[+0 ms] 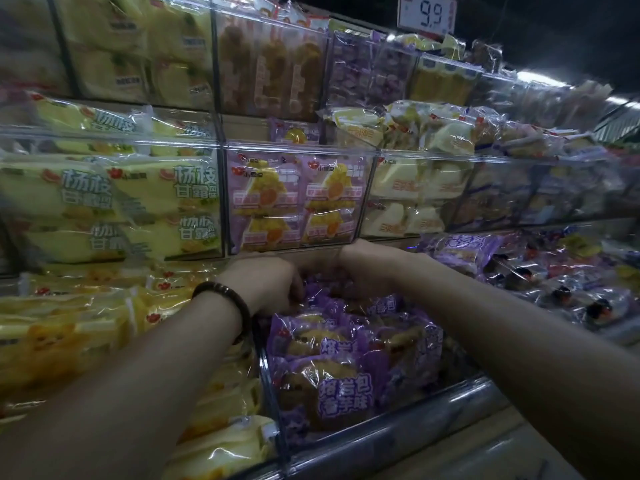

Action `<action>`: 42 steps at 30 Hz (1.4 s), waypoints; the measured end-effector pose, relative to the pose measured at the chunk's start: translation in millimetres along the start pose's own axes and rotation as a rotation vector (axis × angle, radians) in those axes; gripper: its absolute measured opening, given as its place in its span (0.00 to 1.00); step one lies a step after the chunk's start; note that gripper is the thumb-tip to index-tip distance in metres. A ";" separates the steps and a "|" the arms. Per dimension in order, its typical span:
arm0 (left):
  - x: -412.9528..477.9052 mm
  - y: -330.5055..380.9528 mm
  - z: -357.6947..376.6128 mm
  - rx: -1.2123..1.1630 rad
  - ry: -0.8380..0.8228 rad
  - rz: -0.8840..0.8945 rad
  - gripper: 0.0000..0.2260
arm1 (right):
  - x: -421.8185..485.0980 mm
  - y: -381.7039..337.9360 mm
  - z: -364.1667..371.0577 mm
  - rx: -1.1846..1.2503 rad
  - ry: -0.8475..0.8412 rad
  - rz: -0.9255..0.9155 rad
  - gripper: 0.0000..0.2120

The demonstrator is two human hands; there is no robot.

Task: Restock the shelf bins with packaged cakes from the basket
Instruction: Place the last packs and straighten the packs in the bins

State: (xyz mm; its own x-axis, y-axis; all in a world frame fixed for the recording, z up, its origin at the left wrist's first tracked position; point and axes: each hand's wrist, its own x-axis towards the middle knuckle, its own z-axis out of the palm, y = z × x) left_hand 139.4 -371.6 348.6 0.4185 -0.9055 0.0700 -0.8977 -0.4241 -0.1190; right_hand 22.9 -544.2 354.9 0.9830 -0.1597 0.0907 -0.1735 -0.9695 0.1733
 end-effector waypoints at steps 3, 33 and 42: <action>2.3 1.7 2.6 0.016 0.021 -0.019 0.12 | 1.1 3.4 5.6 0.023 0.032 -0.059 0.14; -3.3 2.0 3.5 0.045 0.129 -0.120 0.08 | 3.4 6.4 11.0 0.037 0.037 -0.012 0.18; 1.6 -2.4 5.7 0.063 0.083 -0.042 0.07 | 5.4 -0.4 17.1 -0.046 0.100 0.022 0.10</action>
State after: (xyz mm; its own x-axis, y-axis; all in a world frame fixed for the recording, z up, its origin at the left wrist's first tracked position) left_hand 143.0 -372.1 343.3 0.4400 -0.8840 0.1576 -0.8683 -0.4636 -0.1762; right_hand 29.4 -547.9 338.5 0.9684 -0.1592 0.1920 -0.1997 -0.9560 0.2148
